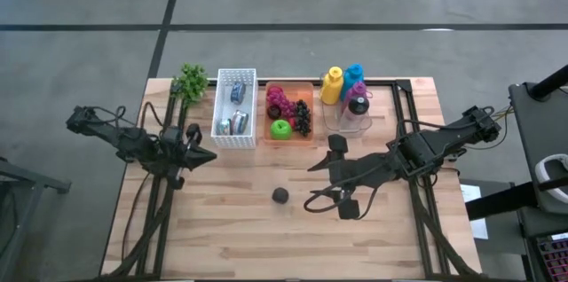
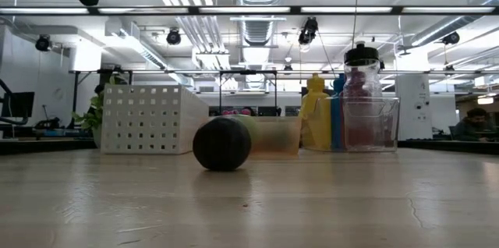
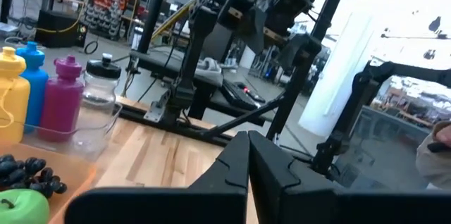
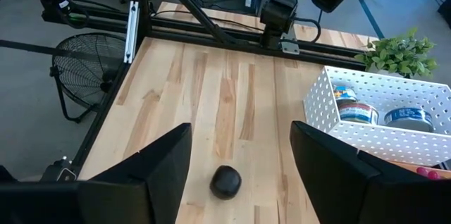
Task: Pick & Place Food Item
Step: Put the plum into the orange bin
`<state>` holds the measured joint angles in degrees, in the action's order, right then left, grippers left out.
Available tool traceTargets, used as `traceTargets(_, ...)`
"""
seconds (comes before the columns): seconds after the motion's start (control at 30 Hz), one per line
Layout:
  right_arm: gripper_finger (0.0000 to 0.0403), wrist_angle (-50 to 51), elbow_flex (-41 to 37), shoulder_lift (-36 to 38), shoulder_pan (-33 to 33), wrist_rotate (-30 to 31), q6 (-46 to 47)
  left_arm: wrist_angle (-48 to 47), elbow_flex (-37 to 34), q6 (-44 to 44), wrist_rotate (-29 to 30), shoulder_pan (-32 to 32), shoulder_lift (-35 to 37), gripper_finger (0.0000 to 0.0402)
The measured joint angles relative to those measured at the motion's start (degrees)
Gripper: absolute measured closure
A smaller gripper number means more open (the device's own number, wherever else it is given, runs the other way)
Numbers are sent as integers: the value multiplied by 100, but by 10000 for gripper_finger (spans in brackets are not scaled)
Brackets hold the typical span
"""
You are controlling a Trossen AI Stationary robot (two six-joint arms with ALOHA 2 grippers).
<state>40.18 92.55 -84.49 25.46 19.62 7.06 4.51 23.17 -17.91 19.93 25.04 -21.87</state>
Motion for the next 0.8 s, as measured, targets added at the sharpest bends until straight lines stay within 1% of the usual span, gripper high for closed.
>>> traceTargets(0.2, 172, 0, 0, 0, -1, 0, -1, -16, -105, 69, 1, 0, 343, 393)
traceTargets(0.43, 164, 0, 0, 0, 1, 0, -1, -52, -106, 332, 1, 0, 613, 395)
traceTargets(0.63, 158, 0, 0, 0, 1, -2, 1, -291, -106, 703, 0, 0, 878, 395)
traceTargets(0.8, 164, 0, 0, 0, 1, -2, -1, -606, -109, 767, 1, 0, 1171, 395)
